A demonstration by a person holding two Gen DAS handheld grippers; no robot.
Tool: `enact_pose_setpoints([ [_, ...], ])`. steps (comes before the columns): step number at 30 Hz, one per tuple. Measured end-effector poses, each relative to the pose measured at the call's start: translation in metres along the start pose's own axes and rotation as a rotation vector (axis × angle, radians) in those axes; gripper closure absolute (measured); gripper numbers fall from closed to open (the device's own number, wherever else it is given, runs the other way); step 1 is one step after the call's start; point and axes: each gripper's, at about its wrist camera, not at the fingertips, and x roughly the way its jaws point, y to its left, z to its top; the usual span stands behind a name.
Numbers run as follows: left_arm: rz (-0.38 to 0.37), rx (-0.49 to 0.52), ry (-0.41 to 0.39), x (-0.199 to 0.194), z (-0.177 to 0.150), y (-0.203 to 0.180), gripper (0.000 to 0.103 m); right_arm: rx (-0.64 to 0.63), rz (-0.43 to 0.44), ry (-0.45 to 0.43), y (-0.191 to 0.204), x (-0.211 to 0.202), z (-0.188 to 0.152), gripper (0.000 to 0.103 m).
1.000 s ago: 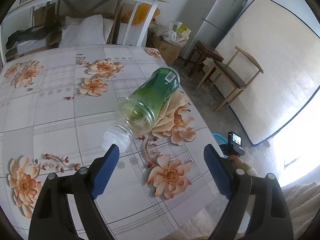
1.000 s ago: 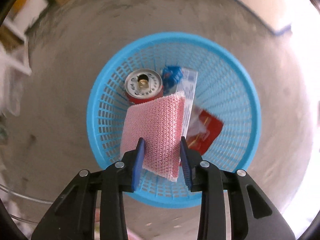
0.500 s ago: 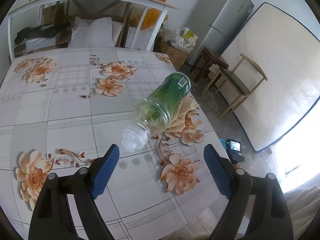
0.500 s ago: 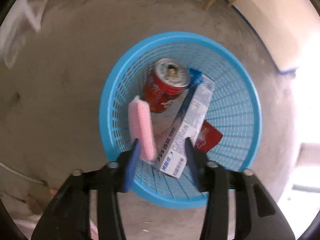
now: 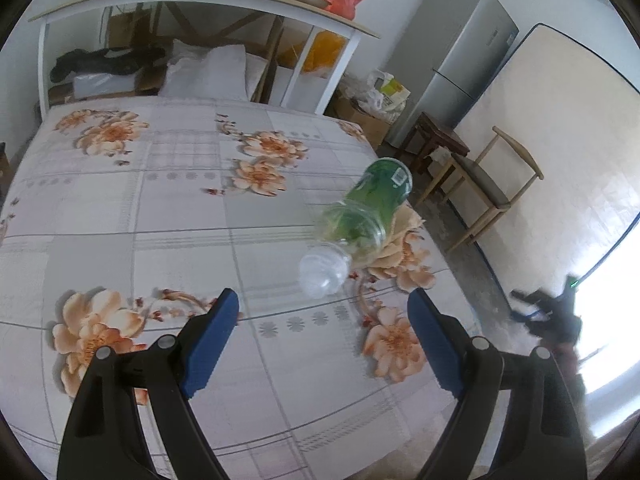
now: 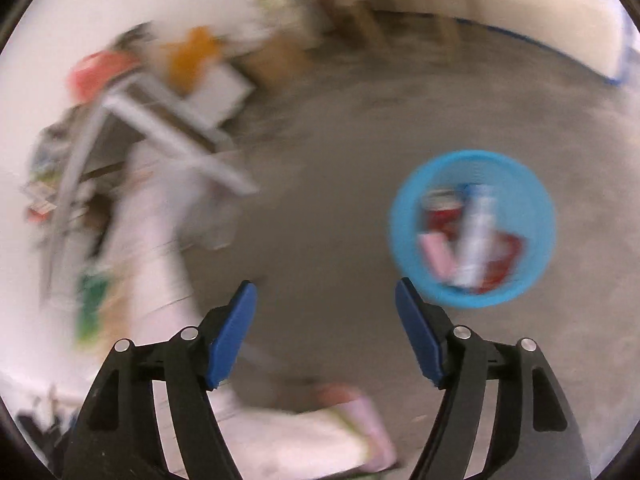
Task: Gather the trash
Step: 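Move both tools to the table and grasp the green bottle with the right tool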
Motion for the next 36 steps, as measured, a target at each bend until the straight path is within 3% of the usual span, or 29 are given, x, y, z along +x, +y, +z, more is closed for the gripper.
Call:
enact_pose_setpoints([
  [2,0.01,0.01,-0.007,0.0,-0.003,0.003,0.019,-0.066,0.092,0.063,0.048,0.013,-0.008,0.034],
  [6,0.021,0.026,-0.02,-0.002,-0.01,0.006,0.019,-0.18,0.191,0.175,0.137,0.054,-0.021,0.032],
  [9,0.025,0.044,-0.035,-0.005,-0.013,0.007,0.019,-0.196,0.223,0.237,0.182,0.088,-0.025,0.032],
  [13,0.015,0.056,-0.047,-0.005,-0.012,0.004,0.019,-0.233,0.28,0.25,0.226,0.111,-0.022,0.032],
  [19,-0.025,0.126,-0.093,0.009,0.014,-0.008,0.019,-0.136,0.383,0.333,0.251,0.141,-0.006,0.032],
  [22,-0.066,0.089,-0.06,0.03,0.024,-0.007,0.019,-0.102,0.359,0.374,0.266,0.152,-0.004,0.033],
  [26,-0.137,0.04,-0.042,0.058,0.039,-0.006,0.027,-0.092,0.325,0.4,0.273,0.153,-0.012,0.033],
  [28,-0.212,-0.042,-0.03,0.075,0.048,0.002,0.03,-0.088,0.311,0.412,0.276,0.158,-0.014,0.034],
  [31,-0.263,-0.13,0.022,0.098,0.055,0.008,0.04,-0.082,0.284,0.437,0.271,0.163,-0.019,0.037],
  [36,-0.312,-0.114,0.045,0.112,0.053,0.003,0.047,-0.074,0.258,0.46,0.267,0.17,-0.023,0.037],
])
